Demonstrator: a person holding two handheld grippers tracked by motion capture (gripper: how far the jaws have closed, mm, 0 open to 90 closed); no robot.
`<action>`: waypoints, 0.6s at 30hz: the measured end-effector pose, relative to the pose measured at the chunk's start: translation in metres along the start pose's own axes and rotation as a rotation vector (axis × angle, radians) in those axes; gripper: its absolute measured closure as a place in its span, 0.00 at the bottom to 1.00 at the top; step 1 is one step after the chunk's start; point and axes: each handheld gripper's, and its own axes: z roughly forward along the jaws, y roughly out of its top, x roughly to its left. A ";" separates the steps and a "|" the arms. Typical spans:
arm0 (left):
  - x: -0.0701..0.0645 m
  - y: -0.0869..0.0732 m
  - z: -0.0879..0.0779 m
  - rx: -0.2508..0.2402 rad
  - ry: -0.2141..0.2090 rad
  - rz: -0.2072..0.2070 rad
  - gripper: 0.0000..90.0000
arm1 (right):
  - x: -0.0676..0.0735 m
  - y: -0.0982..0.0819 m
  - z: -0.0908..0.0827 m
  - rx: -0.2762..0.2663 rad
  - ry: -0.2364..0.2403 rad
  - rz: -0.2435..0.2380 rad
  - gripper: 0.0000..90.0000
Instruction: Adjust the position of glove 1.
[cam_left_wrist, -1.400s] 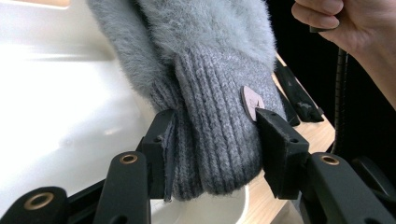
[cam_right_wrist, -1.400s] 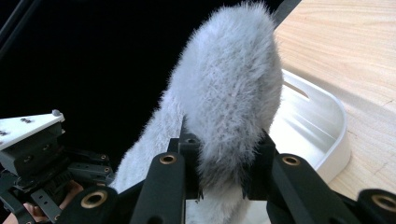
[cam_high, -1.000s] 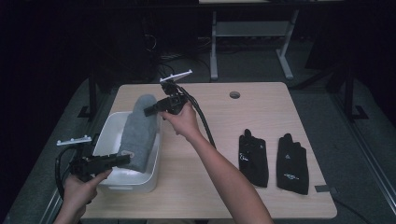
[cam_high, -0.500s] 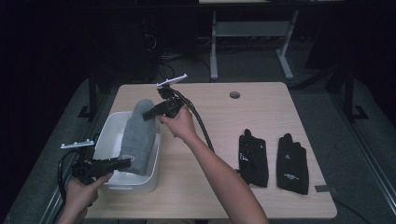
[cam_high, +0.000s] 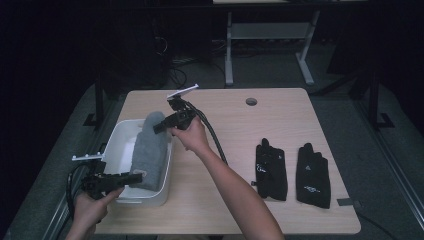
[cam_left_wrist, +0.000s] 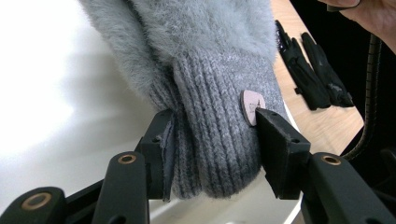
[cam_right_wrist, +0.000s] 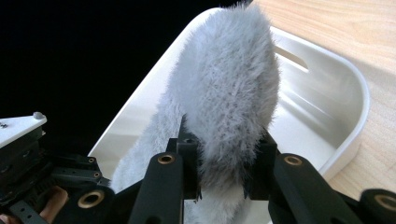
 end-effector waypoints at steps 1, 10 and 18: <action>0.000 0.000 0.001 0.002 0.001 -0.005 0.55 | -0.001 0.000 0.001 0.005 -0.004 0.000 0.80; 0.003 -0.001 0.006 0.030 0.025 -0.006 0.55 | -0.004 -0.001 0.008 0.018 -0.013 0.003 0.80; 0.008 -0.003 0.009 0.055 0.037 -0.012 0.54 | -0.006 -0.002 0.015 0.044 -0.026 0.000 0.80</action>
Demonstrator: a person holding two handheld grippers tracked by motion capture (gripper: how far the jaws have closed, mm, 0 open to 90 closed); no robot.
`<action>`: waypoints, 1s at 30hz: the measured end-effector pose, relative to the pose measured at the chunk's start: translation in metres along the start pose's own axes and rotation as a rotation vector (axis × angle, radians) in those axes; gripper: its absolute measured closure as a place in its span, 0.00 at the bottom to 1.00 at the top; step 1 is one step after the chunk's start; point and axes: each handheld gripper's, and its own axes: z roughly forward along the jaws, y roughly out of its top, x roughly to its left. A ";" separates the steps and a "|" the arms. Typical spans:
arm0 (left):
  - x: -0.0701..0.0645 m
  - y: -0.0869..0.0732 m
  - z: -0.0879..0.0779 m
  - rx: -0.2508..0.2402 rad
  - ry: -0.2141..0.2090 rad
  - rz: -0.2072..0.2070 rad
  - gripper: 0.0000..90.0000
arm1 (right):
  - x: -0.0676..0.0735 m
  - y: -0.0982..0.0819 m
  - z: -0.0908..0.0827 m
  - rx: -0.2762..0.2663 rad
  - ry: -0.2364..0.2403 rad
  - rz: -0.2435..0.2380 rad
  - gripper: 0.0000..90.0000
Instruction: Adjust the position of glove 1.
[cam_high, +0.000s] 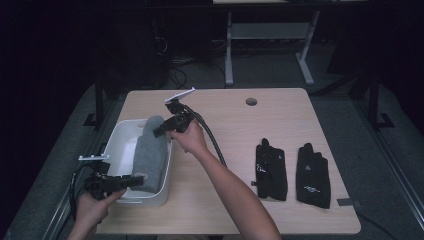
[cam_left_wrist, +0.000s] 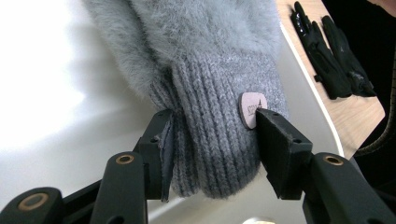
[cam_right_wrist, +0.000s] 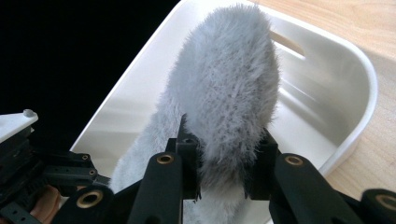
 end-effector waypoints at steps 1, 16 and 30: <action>0.000 0.000 0.000 -0.002 0.004 0.001 0.54 | 0.000 0.000 0.001 0.001 0.000 0.002 0.80; -0.006 -0.001 0.004 0.020 0.021 0.026 0.53 | 0.002 -0.002 0.006 0.013 -0.099 -0.048 0.63; -0.019 0.012 -0.005 -0.039 0.022 0.062 0.51 | 0.001 -0.001 -0.028 -0.063 -0.108 -0.056 0.57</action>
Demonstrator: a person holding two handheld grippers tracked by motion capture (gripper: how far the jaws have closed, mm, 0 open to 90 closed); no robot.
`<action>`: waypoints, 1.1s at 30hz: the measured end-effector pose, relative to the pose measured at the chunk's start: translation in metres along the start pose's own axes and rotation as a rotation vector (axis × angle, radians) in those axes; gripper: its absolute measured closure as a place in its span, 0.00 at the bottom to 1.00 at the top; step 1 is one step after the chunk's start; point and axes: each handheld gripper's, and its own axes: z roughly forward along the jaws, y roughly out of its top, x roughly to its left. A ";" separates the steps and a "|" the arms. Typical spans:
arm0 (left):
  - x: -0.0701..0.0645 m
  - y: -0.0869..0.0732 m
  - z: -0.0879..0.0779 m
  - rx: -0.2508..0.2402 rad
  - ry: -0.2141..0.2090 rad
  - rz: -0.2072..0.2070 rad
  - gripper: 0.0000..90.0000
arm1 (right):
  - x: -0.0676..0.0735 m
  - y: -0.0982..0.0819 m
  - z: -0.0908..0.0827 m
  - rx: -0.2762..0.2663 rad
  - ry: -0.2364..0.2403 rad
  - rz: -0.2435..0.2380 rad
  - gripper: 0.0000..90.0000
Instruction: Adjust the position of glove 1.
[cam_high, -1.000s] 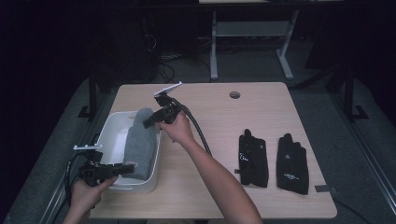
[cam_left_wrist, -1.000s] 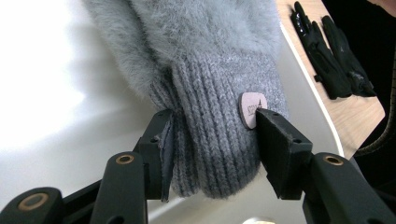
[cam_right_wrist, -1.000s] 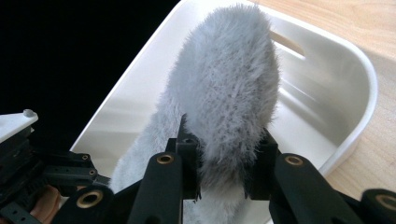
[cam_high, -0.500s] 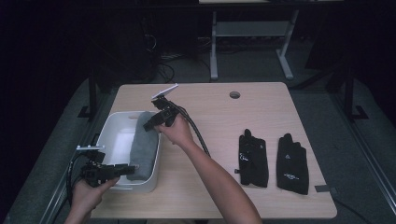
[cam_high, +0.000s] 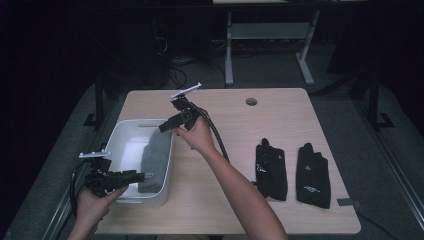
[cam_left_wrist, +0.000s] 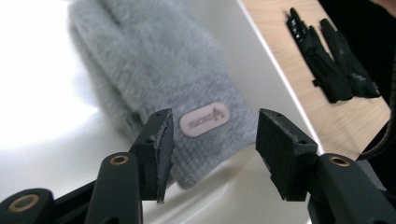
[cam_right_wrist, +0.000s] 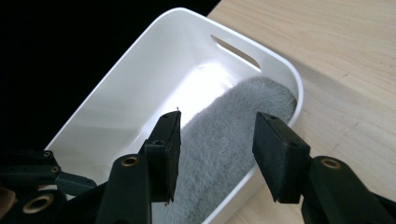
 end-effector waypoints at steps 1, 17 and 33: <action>-0.001 0.001 -0.001 0.000 -0.001 0.007 0.51 | 0.000 0.000 -0.002 -0.005 0.000 0.001 0.57; -0.020 0.020 -0.003 -0.048 -0.058 0.036 0.50 | -0.006 -0.007 -0.033 -0.047 0.059 0.003 0.56; -0.047 0.034 0.012 -0.039 -0.128 0.084 0.46 | -0.018 -0.020 -0.064 -0.078 0.063 -0.004 0.53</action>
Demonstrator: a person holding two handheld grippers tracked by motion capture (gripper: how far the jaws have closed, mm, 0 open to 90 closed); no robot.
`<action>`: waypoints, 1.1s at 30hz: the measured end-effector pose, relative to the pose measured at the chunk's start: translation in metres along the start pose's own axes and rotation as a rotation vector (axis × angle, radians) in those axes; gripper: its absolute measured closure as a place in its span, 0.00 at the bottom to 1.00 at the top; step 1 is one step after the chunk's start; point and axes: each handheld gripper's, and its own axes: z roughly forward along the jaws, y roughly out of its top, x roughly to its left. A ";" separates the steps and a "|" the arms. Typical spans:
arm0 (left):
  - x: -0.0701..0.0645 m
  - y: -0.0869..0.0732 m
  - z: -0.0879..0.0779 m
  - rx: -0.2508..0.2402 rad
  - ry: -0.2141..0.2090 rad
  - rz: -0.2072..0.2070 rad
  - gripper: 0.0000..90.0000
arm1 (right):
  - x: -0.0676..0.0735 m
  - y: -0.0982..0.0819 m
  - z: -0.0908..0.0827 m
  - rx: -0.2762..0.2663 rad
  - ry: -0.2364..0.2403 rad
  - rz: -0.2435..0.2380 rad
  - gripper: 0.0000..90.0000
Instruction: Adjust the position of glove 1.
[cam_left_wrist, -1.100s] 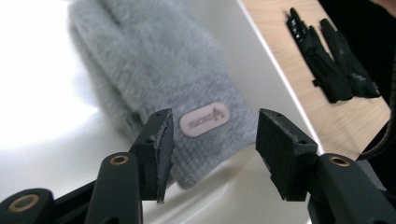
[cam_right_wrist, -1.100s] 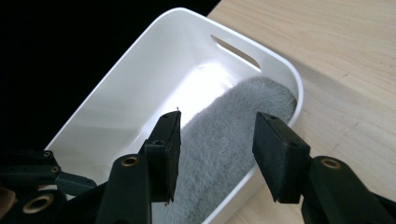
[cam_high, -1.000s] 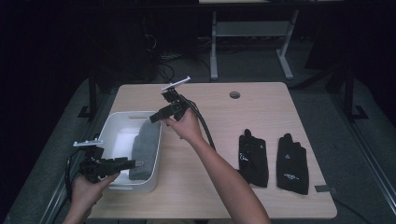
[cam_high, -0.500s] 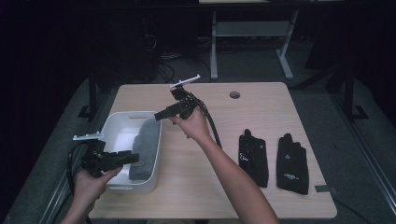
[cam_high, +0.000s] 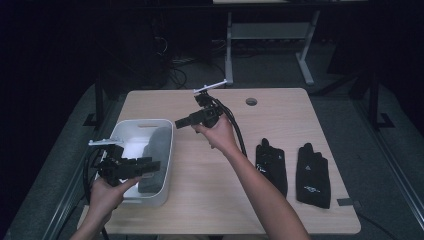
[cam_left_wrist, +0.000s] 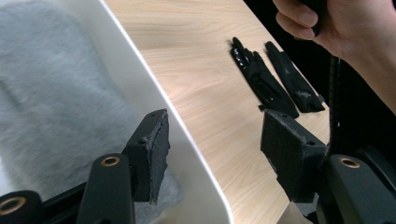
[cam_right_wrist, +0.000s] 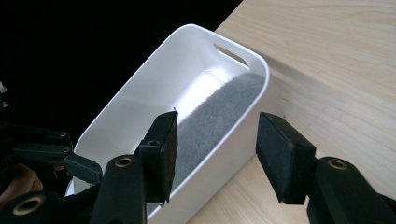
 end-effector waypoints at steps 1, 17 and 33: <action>-0.002 0.001 0.002 -0.002 -0.002 -0.004 0.45 | -0.001 -0.001 -0.002 -0.005 0.002 0.002 0.53; -0.026 0.015 0.030 0.038 -0.037 0.047 0.43 | -0.019 -0.020 -0.043 -0.034 -0.013 0.017 0.52; -0.045 0.020 0.057 0.069 -0.072 0.082 0.40 | -0.043 -0.046 -0.082 -0.064 -0.032 0.053 0.51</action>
